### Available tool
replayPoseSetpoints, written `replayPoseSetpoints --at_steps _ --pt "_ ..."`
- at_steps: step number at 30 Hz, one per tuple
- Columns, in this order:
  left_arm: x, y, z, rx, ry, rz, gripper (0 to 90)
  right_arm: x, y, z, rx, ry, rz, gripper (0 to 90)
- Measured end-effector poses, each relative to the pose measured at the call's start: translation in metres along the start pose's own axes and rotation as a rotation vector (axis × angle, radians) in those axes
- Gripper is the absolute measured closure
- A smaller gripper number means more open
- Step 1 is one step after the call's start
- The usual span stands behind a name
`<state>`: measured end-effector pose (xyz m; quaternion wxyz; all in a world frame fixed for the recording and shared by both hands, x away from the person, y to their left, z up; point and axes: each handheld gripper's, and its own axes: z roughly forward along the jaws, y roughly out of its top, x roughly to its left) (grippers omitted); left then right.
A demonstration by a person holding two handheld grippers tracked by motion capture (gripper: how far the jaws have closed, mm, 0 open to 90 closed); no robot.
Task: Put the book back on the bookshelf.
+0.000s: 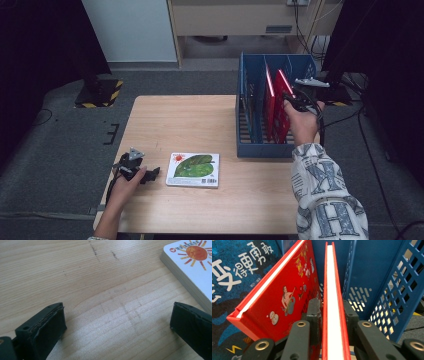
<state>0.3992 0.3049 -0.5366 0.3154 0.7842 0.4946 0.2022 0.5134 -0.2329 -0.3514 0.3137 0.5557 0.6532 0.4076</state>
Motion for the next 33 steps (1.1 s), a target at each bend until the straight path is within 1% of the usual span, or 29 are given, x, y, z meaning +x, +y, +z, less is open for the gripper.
replayPoseSetpoints --at_steps 4,8,11,17,20,25,33 --pt "0.000 0.000 0.000 0.000 0.000 0.000 0.0 -0.001 0.001 -0.001 0.003 0.002 0.001 73.2" --pt "0.000 0.000 0.000 0.000 0.000 0.000 0.0 0.000 0.001 -0.003 -0.007 0.021 -0.002 73.5" --pt "0.000 0.000 0.000 0.000 0.000 0.000 0.0 0.003 0.003 -0.003 -0.002 0.018 -0.021 73.6" --pt "0.000 0.000 0.000 0.000 0.000 0.000 0.0 0.004 0.003 -0.002 -0.001 0.013 -0.028 75.3" --pt "0.000 0.000 0.000 0.000 0.000 0.001 0.0 0.005 0.004 -0.002 0.003 0.005 -0.027 76.6" --pt "0.000 0.000 0.000 0.000 -0.001 0.001 0.0 0.007 0.005 -0.002 0.010 -0.028 -0.031 78.2" --pt "0.000 0.000 0.000 0.000 -0.002 0.002 0.0 0.010 0.006 0.000 -0.010 -0.064 -0.015 79.0"
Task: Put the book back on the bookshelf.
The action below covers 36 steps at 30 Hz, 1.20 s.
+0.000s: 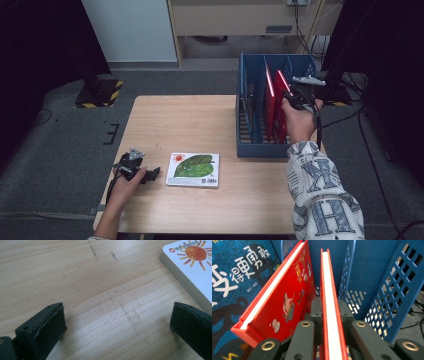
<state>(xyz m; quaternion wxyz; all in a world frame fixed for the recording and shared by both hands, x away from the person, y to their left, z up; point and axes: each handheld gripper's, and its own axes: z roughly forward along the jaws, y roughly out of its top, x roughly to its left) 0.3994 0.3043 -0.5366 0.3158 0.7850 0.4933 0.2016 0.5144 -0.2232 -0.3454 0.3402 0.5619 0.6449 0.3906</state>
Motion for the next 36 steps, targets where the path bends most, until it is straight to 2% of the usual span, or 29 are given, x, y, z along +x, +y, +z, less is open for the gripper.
replayPoseSetpoints --at_steps 9,19,36 --pt "0.000 0.000 0.000 0.000 -0.001 0.001 0.0 0.002 0.010 0.006 -0.027 -0.026 0.007 79.0" --pt "0.000 0.000 0.000 -0.004 -0.001 -0.003 0.0 0.002 0.020 0.018 -0.040 -0.028 -0.006 79.0" --pt "0.000 0.000 0.001 -0.004 -0.003 0.003 0.0 0.004 0.020 0.038 -0.022 -0.051 -0.005 78.9"
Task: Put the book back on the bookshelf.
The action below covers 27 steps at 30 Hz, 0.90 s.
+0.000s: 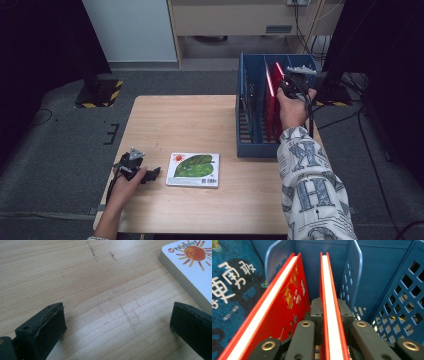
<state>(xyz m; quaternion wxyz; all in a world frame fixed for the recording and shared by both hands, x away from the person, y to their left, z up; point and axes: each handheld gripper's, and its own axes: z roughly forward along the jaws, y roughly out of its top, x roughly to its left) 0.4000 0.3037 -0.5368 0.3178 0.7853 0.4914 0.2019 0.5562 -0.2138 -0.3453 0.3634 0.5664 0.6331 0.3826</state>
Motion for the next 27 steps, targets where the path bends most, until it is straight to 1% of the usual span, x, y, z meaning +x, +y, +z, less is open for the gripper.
replayPoseSetpoints --at_steps 6,7,9,10,11,15,19,27 --pt "0.000 0.000 0.000 -0.002 -0.001 -0.001 0.0 0.002 -0.002 0.002 -0.004 -0.004 -0.004 78.6" --pt "0.000 0.000 0.000 -0.002 -0.001 -0.001 0.0 0.002 -0.002 0.003 -0.006 -0.003 0.007 78.4" --pt "0.000 0.000 0.000 -0.002 -0.001 -0.001 0.0 0.003 -0.003 0.003 -0.006 0.000 0.012 78.1" --pt "0.000 0.000 0.000 -0.002 -0.001 -0.001 0.0 0.003 -0.003 0.003 -0.004 0.006 0.016 77.6" --pt "0.000 0.000 0.000 -0.002 -0.001 -0.001 0.0 0.006 -0.002 0.002 0.001 0.027 0.007 75.7" --pt "0.000 0.000 0.000 -0.002 -0.001 -0.001 0.0 0.008 -0.001 -0.002 -0.010 0.045 -0.010 74.4" --pt "0.000 0.000 0.000 -0.002 -0.001 -0.001 0.0 0.008 0.001 -0.007 -0.017 0.070 0.008 73.6" --pt "0.000 0.000 0.000 -0.002 -0.001 -0.001 0.0 0.009 0.005 -0.019 -0.042 0.101 0.010 75.0"
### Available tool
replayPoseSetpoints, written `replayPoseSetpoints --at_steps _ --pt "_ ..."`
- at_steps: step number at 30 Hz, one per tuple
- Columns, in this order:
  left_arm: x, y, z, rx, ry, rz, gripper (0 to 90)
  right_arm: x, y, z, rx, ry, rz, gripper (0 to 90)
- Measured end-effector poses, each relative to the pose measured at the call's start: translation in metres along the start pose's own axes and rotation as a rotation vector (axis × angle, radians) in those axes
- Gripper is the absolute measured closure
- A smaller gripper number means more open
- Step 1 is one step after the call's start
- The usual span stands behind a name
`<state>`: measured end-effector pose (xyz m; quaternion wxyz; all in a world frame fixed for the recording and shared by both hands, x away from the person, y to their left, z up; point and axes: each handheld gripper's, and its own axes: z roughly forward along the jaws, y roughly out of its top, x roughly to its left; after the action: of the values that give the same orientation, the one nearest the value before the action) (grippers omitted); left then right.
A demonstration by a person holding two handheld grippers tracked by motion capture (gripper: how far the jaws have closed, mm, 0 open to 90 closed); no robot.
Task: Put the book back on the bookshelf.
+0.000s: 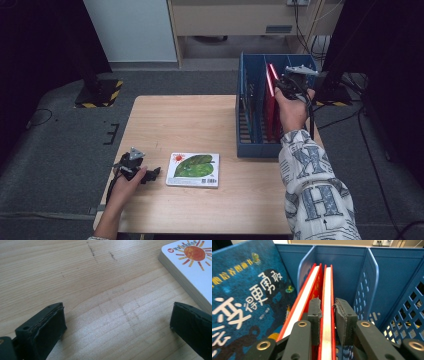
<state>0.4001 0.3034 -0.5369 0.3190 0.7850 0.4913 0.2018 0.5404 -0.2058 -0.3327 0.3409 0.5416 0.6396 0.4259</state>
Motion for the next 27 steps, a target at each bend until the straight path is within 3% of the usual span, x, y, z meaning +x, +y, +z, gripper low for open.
replayPoseSetpoints --at_steps 17,22,27 --pt "0.000 0.000 0.000 0.000 -0.001 -0.003 0.0 0.002 0.007 -0.020 -0.037 0.044 -0.011 76.6" --pt "0.000 0.000 0.000 0.001 -0.001 0.000 0.0 0.005 0.008 -0.027 -0.052 0.069 -0.015 73.1" --pt "-0.001 0.000 0.000 0.002 -0.001 0.000 0.0 0.009 0.009 -0.037 -0.069 0.108 -0.011 60.6"
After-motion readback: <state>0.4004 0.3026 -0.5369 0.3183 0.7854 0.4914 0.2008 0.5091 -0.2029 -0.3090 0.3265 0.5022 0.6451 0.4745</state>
